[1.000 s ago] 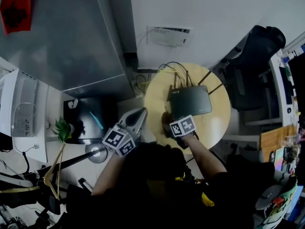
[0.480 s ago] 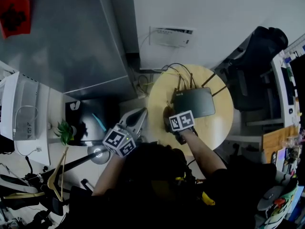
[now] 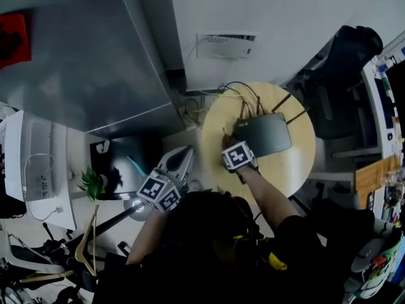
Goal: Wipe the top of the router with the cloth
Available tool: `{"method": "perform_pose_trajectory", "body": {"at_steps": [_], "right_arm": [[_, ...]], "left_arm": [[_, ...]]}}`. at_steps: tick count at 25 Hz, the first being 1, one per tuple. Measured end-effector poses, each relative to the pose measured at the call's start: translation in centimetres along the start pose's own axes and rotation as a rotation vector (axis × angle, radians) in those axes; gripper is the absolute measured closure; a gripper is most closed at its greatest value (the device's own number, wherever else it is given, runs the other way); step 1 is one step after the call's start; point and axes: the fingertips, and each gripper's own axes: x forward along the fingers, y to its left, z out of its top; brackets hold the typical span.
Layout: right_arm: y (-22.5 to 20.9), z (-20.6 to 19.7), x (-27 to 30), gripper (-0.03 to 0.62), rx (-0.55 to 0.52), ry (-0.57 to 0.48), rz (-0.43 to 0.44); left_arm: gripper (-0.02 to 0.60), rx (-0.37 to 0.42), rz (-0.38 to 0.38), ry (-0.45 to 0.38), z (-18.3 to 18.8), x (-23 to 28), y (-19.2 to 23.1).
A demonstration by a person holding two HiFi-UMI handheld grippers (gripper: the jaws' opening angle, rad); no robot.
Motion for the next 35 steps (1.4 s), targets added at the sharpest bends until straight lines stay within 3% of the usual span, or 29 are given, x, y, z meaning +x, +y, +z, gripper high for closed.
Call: {"method": "perform_pose_trajectory", "body": {"at_steps": [2,4,7,9,13,19,29,35], "right_arm": [[0.6,0.8,-0.2,0.530,-0.153,-0.006,-0.042],[0.4,1.1,-0.1,0.530,-0.143,-0.007,-0.050],[-0.2,-0.3,0.4,0.530,0.156,0.046,0.011],[-1.6,-0.9,0.5,0.530,0.292,0.055,-0.007],[-2.9,-1.2,0.4,0.531,0.395,0.044,-0.064],[-2.5,-2.4,0.1,0.531,0.602,0.011,-0.056],[-2.3,-4.2,-0.7,0.532,0.620,-0.004,-0.077],[-1.4,-5.3,-0.9,0.531,0.531,0.015,-0.041]], "left_arm": [[0.584,-0.007,0.001,0.008,-0.2,0.0,0.2],[0.584,-0.012,-0.002,0.012,-0.3,0.0,0.4],[0.584,-0.016,-0.009,0.013,-0.4,0.2,0.5],[0.584,-0.019,-0.013,0.015,-0.5,0.4,0.6],[0.584,-0.025,-0.028,0.006,-0.1,0.7,0.3],[0.584,-0.027,-0.057,-0.009,0.2,1.1,0.0],[0.584,0.008,-0.099,0.013,-0.2,2.1,-1.3],[0.584,0.004,-0.125,0.011,-0.1,2.7,-2.5]]}}
